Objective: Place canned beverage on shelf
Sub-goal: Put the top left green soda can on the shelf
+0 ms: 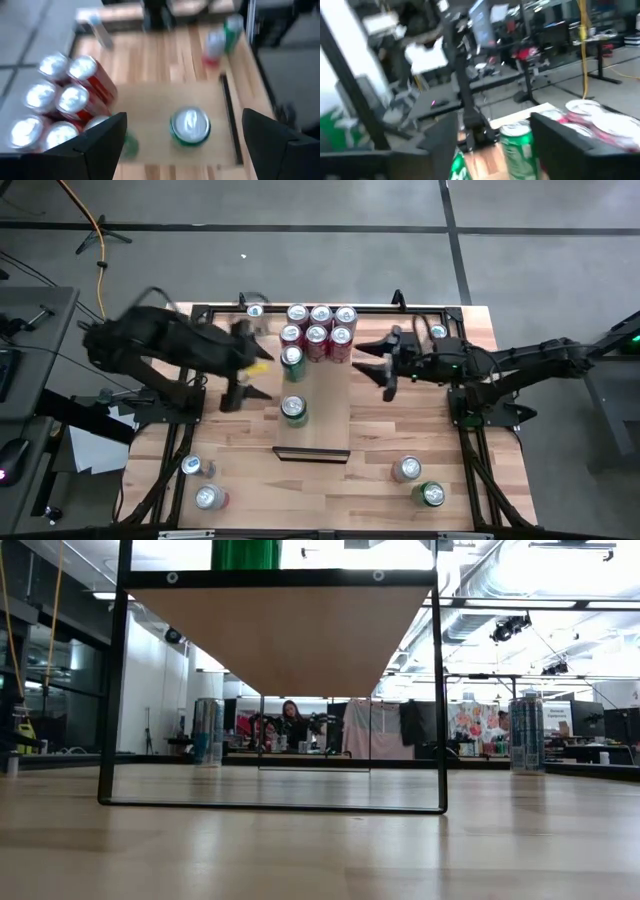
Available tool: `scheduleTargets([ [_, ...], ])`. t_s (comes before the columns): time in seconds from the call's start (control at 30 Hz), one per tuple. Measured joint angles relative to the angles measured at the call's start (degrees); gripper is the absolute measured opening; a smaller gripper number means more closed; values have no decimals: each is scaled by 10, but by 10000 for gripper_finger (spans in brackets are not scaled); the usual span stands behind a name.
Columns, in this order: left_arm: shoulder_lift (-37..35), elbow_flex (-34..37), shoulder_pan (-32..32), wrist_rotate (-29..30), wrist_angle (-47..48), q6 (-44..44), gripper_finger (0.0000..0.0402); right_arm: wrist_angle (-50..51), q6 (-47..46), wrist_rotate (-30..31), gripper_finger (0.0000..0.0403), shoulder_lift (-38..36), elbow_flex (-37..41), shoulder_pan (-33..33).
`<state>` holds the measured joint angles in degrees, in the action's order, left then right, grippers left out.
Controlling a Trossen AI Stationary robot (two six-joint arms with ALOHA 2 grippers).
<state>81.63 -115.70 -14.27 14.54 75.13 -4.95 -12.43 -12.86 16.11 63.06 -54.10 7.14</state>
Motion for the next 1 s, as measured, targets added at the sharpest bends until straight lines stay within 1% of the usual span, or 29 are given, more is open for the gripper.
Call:
scheduleTargets([
  [0.1, -31, 0, 0, 25, -20, -11, 317, 82, 14, -33, 288, 66, -95, 0],
  [0.2, -56, 0, 0, 42, -21, -30, 317, 204, 31, -46, 319, 127, -205, -4],
  [0.33, -78, 0, 0, 66, -21, -68, 317, 362, 65, -117, 336, 205, -338, -16],
  [0.47, -86, 0, 0, 98, -21, -100, 317, 447, 92, -210, 338, 272, -438, -29],
  [0.57, -84, 0, 0, 103, -21, -104, 317, 482, 114, -274, 338, 317, -488, -34],
  [0.67, -78, 0, 0, 102, -20, -105, 317, 504, 147, -310, 338, 354, -523, -34],
  [0.83, -70, 21, 0, 100, -13, -105, 317, 525, 194, -329, 338, 398, -553, -34],
  [1.0, -70, 49, 0, 90, -10, -124, 317, 528, 219, -338, 338, 412, -555, -43],
])
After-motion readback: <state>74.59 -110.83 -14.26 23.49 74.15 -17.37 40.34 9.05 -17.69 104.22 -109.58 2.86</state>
